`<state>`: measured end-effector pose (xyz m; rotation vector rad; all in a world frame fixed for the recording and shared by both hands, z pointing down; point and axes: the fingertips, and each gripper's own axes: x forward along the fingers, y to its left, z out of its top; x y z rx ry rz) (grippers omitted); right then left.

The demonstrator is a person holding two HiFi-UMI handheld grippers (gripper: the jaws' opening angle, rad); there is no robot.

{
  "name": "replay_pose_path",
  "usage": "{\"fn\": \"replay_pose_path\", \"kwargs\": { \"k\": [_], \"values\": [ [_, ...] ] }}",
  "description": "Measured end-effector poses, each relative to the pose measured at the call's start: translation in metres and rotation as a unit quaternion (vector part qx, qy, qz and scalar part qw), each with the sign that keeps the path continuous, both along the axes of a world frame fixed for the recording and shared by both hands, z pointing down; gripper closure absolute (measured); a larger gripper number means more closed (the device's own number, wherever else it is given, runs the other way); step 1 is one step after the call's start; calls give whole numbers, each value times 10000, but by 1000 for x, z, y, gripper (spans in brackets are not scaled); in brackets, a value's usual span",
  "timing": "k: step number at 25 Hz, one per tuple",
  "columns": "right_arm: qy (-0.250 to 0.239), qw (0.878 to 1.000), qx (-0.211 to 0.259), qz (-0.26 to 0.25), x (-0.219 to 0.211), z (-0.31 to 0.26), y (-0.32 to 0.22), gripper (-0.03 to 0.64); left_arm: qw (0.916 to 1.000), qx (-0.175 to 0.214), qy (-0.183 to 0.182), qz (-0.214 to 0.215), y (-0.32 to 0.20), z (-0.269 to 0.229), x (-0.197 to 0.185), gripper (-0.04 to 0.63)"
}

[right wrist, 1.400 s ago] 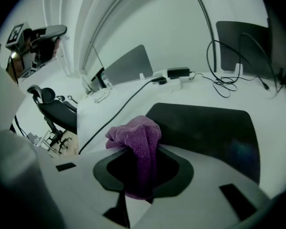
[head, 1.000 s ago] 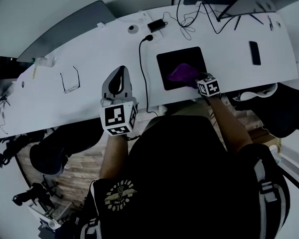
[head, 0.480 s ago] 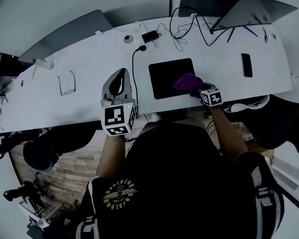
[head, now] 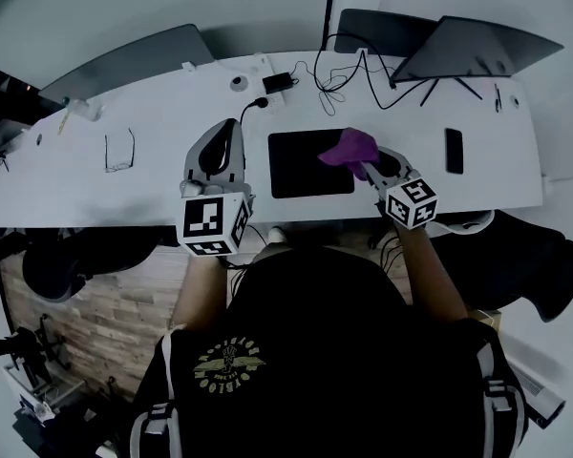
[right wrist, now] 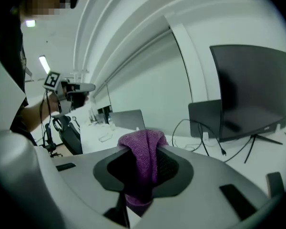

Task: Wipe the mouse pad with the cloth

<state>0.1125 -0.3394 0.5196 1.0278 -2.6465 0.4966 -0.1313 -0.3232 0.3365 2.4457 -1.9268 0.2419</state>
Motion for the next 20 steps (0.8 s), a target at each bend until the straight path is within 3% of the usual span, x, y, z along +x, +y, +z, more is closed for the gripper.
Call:
{"fn": "replay_pose_path", "kwargs": {
  "k": [7, 9, 13, 20],
  "values": [
    [-830, 9944, 623, -218, 9, -102, 5, 529, 9989, 235, 397, -82, 19, -22, 17, 594],
    [-861, 9917, 924, -238, 14, -130, 9, 531, 9988, 308, 378, -91, 27, -27, 23, 594],
    [-479, 9864, 1545, -279, 19, -175, 19, 532, 9985, 434, 302, -156, 44, -37, 30, 594],
    [-759, 9794, 1842, -336, 26, -216, 38, 532, 9979, 547, 210, -286, 74, -54, 37, 594]
  ]
}}
